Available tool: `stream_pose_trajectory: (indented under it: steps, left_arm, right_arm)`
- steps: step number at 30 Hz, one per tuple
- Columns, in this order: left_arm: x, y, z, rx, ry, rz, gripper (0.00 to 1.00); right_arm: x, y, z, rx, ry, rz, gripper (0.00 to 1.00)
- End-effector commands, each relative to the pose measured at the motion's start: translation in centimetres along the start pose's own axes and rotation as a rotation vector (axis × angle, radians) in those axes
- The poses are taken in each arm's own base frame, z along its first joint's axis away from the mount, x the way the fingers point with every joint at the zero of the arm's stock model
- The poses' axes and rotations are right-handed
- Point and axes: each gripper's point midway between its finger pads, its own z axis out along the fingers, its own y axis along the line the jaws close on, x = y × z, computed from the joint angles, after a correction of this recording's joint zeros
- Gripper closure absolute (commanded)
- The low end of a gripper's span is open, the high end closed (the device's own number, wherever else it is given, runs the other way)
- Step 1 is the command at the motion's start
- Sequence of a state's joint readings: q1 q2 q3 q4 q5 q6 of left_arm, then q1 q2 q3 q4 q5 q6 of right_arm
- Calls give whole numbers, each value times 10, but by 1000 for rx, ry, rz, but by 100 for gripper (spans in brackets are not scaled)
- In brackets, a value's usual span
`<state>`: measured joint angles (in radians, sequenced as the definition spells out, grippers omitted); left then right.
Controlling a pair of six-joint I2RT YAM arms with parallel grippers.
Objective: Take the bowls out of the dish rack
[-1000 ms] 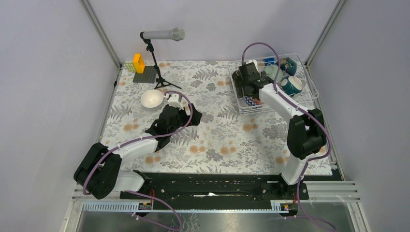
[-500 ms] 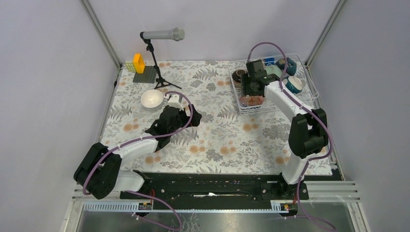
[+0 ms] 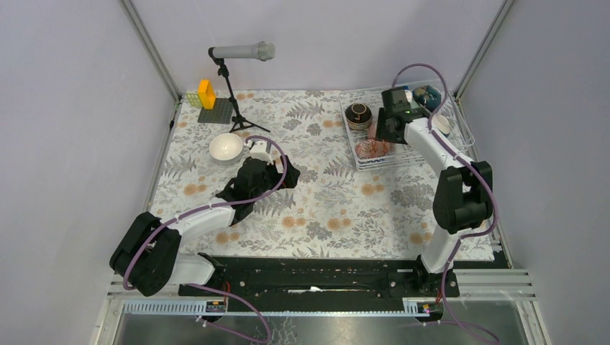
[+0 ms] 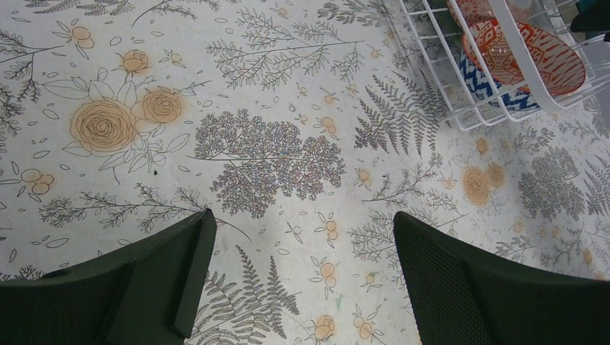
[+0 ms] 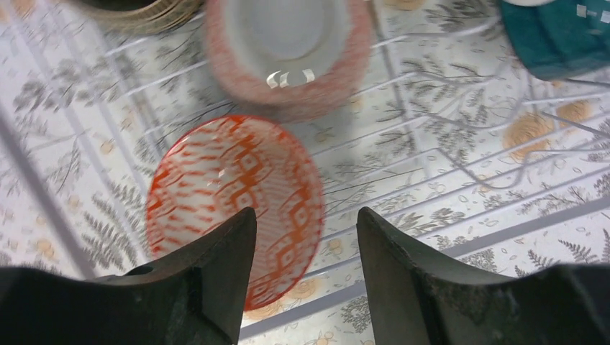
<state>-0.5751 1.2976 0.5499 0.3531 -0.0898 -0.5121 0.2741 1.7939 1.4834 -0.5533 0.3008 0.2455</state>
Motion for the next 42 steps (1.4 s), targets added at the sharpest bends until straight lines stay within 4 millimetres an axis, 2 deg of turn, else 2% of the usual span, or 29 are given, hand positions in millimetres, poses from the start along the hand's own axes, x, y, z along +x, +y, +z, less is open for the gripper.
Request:
stream_pose_trajectory:
  steps: [1, 5, 16, 19, 22, 26, 27, 32, 35, 42]
  left_arm:
    - [-29, -14, 1, 29, -81, 9, 1]
    - [-30, -14, 1, 29, -80, 8, 1]
    - [-30, -13, 1, 17, -78, 12, 1]
    - [-31, -13, 1, 18, -78, 14, 1]
    - [-31, -13, 0, 17, -80, 13, 1]
    - [-31, -13, 1, 15, -79, 16, 1]
    - [-30, -13, 1, 15, -78, 15, 1]
    - [-30, -13, 1, 15, -76, 17, 1]
    - [-30, -13, 1, 16, -75, 18, 1]
    - [-31, -14, 1, 16, -78, 19, 1]
  right_arm:
    - [1, -31, 10, 12, 42, 192, 41]
    - [5, -24, 19, -66, 70, 238, 42]
    - [22, -16, 41, -65, 149, 278, 47]
    - [26, -16, 47, -56, 164, 290, 53]
    - [26, -14, 46, -64, 165, 294, 68]
    - [16, -17, 36, -63, 129, 298, 87]
    - [12, -19, 32, -62, 115, 298, 89]
    - [-7, -24, 10, -62, 50, 306, 91]
    - [-22, -27, -5, -69, 0, 312, 97]
    - [-59, -30, -48, -114, -130, 329, 97]
